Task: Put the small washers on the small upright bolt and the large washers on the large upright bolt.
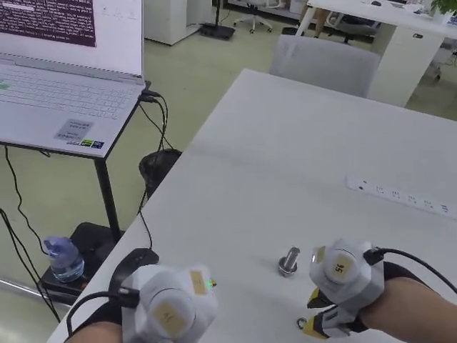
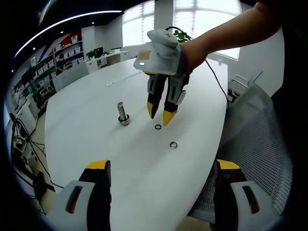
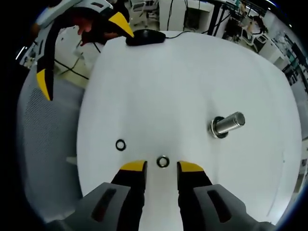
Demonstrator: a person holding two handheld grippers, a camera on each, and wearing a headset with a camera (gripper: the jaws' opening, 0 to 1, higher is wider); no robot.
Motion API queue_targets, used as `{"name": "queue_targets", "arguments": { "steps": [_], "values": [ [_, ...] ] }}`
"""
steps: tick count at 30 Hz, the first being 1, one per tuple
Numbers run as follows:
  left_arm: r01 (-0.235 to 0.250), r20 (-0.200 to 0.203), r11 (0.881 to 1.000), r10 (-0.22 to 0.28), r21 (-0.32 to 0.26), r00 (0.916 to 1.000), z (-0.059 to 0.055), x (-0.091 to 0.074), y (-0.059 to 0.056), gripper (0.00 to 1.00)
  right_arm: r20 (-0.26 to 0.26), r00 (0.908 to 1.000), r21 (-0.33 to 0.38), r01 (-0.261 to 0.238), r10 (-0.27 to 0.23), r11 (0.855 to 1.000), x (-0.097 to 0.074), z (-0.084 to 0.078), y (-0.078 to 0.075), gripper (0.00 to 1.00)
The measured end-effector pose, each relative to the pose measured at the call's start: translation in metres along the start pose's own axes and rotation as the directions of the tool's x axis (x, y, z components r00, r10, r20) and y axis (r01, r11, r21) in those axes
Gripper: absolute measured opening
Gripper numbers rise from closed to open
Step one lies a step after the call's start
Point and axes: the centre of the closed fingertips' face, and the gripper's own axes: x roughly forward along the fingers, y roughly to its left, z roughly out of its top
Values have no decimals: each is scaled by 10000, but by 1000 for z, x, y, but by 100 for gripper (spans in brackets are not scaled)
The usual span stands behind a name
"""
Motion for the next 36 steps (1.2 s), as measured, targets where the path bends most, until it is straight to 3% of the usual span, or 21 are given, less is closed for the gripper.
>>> {"name": "queue_targets", "arguments": {
  "steps": [7, 23, 36],
  "values": [
    [61, -45, 10000, -60, 68, 10000, -2, 3, -1, 93, -344, 9994, -121, 6, -10, 9999, 15, -8, -2, 26],
    [143, 236, 9999, -142, -68, 9996, 3, 8, -1, 99, -360, 9991, -134, 238, -243, 9996, 17, -10, -7, 21],
    [130, 31, 9999, -130, -35, 9999, -2, 7, -3, 93, -526, 9978, 110, 419, -413, 9991, 17, -11, -4, 14]
  ]
}}
